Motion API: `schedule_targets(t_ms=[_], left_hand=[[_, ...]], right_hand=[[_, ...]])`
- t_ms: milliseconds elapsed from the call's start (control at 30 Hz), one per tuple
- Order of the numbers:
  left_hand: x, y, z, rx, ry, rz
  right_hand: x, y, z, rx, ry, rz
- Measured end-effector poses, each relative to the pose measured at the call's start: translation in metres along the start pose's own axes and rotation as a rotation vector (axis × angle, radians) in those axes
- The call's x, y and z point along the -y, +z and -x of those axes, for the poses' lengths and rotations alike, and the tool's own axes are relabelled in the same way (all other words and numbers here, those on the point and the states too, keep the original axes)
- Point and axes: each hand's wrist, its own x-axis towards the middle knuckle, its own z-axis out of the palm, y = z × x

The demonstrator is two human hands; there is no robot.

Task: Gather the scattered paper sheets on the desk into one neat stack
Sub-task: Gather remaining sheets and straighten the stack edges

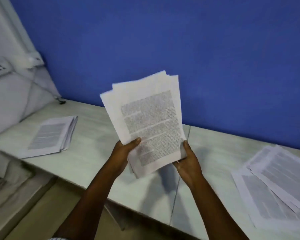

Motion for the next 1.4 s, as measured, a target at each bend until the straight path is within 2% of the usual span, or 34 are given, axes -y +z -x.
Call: schedule_targets(t_ms=[67, 133, 200, 267, 400, 467, 567, 667, 767, 933, 1067, 1233, 1400], left_hand=[[-0.012, -0.020, 0.008, -0.068, 0.036, -0.007], [-0.018, -0.033, 0.013, -0.232, 0.066, -0.067], [-0.019, -0.051, 0.016, -0.348, 0.078, -0.102], [-0.019, -0.065, 0.018, -0.377, 0.090, -0.096], [-0.021, -0.101, 0.016, -0.363, 0.082, -0.164], [-0.022, -0.115, 0.015, -0.324, 0.065, -0.230], [-0.023, -0.130, 0.004, -0.346, 0.042, -0.243], [-0.017, -0.138, -0.011, -0.484, -0.005, -0.204], [-0.003, -0.146, -0.018, -0.516, -0.084, -0.173], [0.016, -0.166, -0.018, -0.469, -0.179, -0.109], [0.022, -0.191, -0.024, -0.418, -0.255, -0.316], [0.016, -0.243, -0.047, -0.538, -0.244, -0.277], [0.000, -0.315, -0.075, -0.539, -0.215, -0.275]], right_hand=[[-0.022, 0.025, -0.005, 0.070, 0.042, -0.149], [-0.039, 0.044, -0.011, 0.037, 0.029, -0.042], [-0.054, 0.058, -0.018, -0.056, 0.023, 0.175], [-0.062, 0.061, -0.028, -0.085, -0.010, 0.380], [-0.064, 0.069, -0.051, 0.091, -0.049, 1.000], [-0.065, 0.083, -0.061, 0.237, -0.042, 1.177], [-0.072, 0.108, -0.078, 0.410, -0.025, 1.094], [-0.090, 0.121, -0.097, 0.437, -0.031, 1.052], [-0.116, 0.114, -0.110, 0.458, 0.013, 1.038], [-0.133, 0.114, -0.132, 0.359, 0.039, 1.034], [-0.151, 0.131, -0.148, 0.266, 0.036, 0.994], [-0.186, 0.157, -0.159, 0.284, 0.094, 1.021], [-0.230, 0.195, -0.180, 0.333, 0.181, 1.126]])
